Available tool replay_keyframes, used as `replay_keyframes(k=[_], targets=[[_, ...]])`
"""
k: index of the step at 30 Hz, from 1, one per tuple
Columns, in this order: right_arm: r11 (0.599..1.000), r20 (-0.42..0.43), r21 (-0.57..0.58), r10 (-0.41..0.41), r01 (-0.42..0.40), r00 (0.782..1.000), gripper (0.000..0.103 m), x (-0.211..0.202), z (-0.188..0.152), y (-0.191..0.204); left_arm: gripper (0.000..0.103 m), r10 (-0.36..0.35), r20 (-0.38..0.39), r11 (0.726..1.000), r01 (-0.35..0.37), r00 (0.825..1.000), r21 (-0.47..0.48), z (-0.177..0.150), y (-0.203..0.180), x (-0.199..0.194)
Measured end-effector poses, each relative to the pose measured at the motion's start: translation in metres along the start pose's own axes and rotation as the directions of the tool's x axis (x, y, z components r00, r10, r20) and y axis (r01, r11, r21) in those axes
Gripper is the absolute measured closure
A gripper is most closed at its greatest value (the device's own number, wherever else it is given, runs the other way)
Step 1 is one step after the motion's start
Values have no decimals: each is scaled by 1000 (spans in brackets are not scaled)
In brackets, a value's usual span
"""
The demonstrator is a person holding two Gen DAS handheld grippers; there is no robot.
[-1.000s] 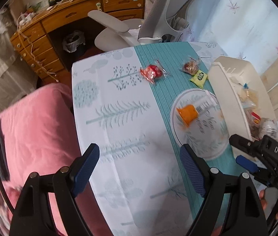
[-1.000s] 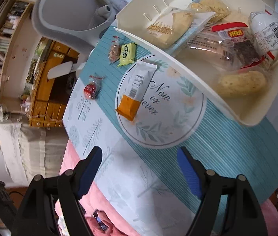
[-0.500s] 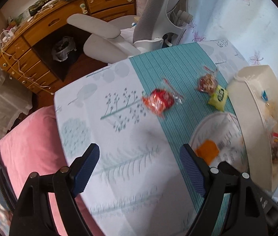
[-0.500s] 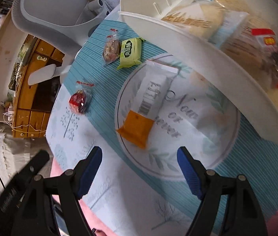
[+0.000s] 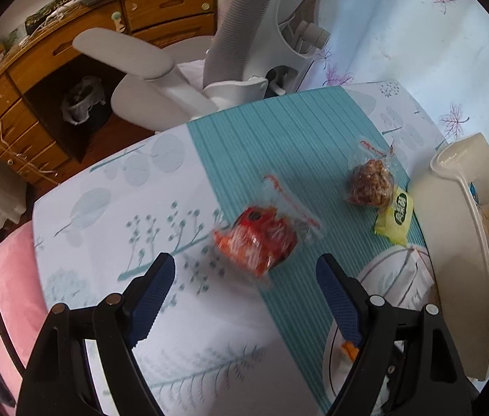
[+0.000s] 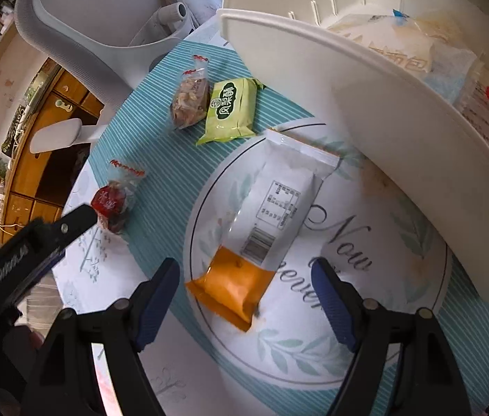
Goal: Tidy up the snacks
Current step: 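Move the left tool to the red candy while the right tool approaches the orange bar, then grasp the red-wrapped candy with the left tool while the right tool grasps the orange-and-white bar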
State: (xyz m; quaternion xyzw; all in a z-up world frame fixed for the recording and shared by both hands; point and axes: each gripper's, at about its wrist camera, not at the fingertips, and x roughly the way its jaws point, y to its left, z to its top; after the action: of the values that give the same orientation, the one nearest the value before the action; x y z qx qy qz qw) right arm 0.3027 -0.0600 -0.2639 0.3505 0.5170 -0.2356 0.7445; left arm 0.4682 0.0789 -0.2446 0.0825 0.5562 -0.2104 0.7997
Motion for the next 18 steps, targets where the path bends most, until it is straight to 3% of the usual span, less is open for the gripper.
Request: replay_keyframes(k=[8, 12, 16, 18], targets=[[998, 28, -34, -43, 44, 999, 24, 7, -3, 7, 20, -21, 55, 998, 24, 998, -54, 8, 2, 17], [995, 37, -60, -72, 74, 997, 27, 7, -4, 10, 27, -29, 31, 995, 32, 999, -98, 9, 6, 25], [986, 48, -97, -129, 133, 990, 44, 7, -1, 13, 40, -51, 1, 990, 50, 999, -135, 8, 9, 33], [984, 48, -104, -141, 146, 989, 52, 7, 1, 13, 42, -57, 3, 986, 57, 998, -154, 7, 10, 35]])
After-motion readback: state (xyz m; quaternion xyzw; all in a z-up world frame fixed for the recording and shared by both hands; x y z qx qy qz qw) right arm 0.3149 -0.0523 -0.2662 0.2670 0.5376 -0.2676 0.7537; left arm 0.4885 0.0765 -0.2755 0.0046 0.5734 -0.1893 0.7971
